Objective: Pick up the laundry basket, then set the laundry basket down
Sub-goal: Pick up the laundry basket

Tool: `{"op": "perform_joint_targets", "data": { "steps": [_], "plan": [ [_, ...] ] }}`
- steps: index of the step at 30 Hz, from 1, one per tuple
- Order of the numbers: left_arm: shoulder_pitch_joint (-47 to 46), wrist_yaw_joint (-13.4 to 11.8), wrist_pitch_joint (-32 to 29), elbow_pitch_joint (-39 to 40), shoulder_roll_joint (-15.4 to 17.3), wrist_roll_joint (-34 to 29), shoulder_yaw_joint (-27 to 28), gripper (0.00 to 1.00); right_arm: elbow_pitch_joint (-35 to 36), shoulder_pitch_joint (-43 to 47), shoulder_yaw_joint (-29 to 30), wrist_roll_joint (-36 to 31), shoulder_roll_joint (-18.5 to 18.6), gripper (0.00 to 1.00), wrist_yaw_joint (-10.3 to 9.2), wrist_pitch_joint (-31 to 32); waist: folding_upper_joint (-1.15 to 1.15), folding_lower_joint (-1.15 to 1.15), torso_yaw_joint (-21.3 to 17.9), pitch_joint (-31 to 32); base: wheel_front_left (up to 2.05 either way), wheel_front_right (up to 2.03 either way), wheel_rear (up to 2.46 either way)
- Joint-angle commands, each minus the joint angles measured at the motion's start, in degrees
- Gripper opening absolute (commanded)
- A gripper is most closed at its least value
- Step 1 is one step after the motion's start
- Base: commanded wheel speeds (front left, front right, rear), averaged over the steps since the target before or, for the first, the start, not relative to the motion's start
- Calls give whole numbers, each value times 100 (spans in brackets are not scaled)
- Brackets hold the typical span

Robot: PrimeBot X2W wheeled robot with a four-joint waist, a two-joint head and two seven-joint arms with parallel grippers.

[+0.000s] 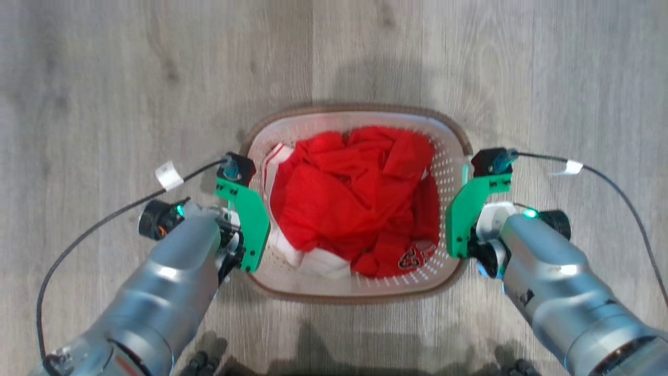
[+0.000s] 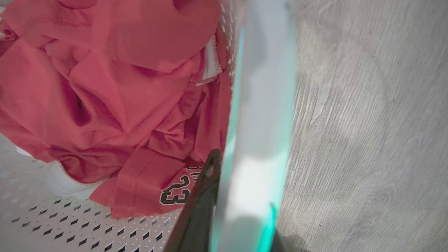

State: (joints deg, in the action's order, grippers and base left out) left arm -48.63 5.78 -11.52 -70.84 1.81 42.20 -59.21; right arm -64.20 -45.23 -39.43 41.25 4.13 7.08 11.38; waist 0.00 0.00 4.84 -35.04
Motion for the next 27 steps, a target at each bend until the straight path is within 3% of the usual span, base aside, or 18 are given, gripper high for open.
{"op": "perform_joint_targets", "data": {
  "steps": [1,12,27],
  "plan": [
    [229,129,-68,102,107,-58,-151,0,196,133,-131,-6,-125,0,41,5,0,0,90,316,0,0,0],
    [947,168,-483,176,113,288,-461,0,602,935,-409,317,-125,0,41,416,0,0,67,1599,0,0,0],
    [1382,170,-1218,695,444,823,-863,0,1022,1299,-562,620,-125,0,41,996,0,0,56,2851,0,0,0]
  ]
}}
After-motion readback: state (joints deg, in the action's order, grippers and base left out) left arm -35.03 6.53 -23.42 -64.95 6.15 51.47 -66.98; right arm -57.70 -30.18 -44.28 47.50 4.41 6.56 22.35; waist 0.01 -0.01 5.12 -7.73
